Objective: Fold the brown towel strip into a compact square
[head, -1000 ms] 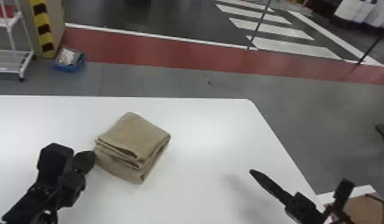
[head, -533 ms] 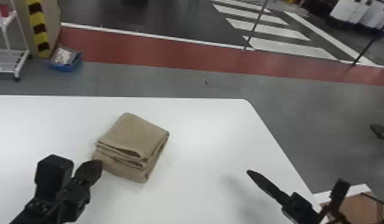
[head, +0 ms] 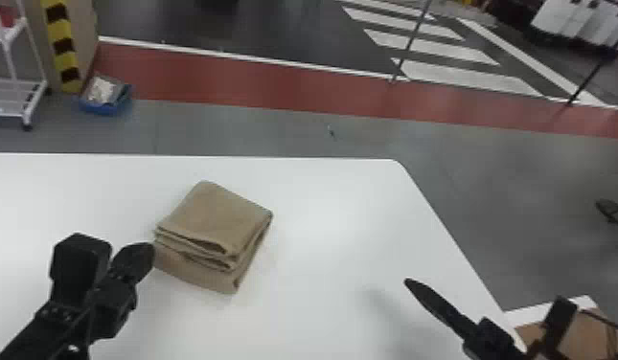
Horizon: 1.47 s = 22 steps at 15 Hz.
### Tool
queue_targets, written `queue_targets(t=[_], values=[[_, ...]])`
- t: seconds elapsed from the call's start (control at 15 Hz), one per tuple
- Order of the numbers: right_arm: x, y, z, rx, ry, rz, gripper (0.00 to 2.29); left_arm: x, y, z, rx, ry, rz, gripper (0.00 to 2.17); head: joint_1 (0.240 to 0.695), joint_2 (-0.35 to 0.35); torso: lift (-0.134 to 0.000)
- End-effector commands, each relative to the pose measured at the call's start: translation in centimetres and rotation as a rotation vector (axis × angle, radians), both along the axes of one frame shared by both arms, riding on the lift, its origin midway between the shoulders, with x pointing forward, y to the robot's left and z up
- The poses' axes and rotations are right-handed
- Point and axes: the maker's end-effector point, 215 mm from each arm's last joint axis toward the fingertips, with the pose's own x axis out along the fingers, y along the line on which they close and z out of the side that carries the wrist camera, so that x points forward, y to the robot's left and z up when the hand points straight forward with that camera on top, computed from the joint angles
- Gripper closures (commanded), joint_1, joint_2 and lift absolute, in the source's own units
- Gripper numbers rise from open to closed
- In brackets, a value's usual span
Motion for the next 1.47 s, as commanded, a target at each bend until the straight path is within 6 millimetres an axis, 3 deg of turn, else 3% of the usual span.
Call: queue_targets(t=[0.0,0.27,0.73,1.0,1.4], values=[[-0.5,0.0,0.0,0.001,0.005,-0.002,2.02,1.1,0.3,-1.1,0.015,0.008,0.007,2.06,0.695,-0.35,-0.124],[-0.7,0.5,0.3,0.008,0.007,0.009,2.02,1.5,0.2,-1.4,0.013,0.008,0.004,2.06,0.695,-0.35,-0.124],[0.1,-0.4,0.9,0.003,-0.006,-0.004,2.02,-1.1,-2.5,-1.3,-0.024,0.025,-0.056,2.06,0.695,-0.35,-0.124],[-0.1,-0.9,0.9,0.01,-0.009,-0.017,2.02,-1.3,-3.6,-0.7,-0.046,0.026,-0.07,2.06,0.695,-0.35,-0.124],[0.6,-1.0,1.3,0.014,-0.021,-0.018,2.02,-4.6,-6.1,-1.1,-0.085,0.058,-0.119,2.06,0.695,-0.35,-0.124]])
